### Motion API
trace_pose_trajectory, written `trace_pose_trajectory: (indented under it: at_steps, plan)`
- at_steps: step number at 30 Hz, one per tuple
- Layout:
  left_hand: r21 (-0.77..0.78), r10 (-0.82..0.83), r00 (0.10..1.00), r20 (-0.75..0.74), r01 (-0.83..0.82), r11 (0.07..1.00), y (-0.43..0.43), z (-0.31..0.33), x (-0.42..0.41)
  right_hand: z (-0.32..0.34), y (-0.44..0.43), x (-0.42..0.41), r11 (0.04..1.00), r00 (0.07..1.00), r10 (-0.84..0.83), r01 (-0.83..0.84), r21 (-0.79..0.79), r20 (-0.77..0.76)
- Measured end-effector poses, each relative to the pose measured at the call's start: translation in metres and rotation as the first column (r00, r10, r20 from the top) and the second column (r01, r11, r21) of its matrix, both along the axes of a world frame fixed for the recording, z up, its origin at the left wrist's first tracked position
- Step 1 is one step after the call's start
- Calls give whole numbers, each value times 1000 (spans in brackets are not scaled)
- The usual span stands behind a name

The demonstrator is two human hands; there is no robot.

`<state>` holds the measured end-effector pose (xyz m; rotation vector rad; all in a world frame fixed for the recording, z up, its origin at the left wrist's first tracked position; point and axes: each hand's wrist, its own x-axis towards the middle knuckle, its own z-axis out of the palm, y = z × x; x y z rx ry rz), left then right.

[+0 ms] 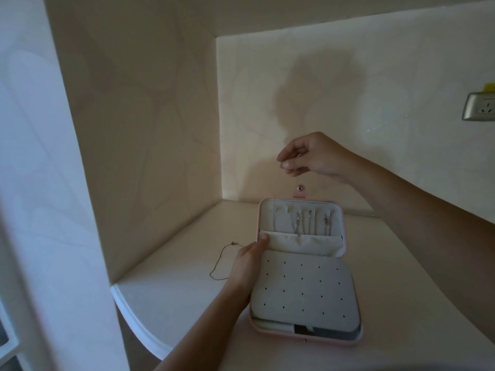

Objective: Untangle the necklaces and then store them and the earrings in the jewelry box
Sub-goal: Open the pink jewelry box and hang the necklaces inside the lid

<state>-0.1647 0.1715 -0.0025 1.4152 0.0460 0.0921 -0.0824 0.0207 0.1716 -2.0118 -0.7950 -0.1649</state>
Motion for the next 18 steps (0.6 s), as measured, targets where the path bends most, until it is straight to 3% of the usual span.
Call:
trace_pose_trajectory:
  at_steps: [4, 8, 18]
  plan:
    - [3, -8, 1000, 0, 8, 1000, 0, 1, -1, -9, -5, 5, 992, 994, -36, 48, -117, 108]
    - [5, -5, 1000, 4, 5, 1000, 1, 1, -1, -8, -8, 6, 991, 974, -88, 106, -80, 210]
    - [4, -5, 1000, 1, 5, 1000, 0, 1, -2, -19, -4, 2, 990, 970, -30, 62, -127, 239]
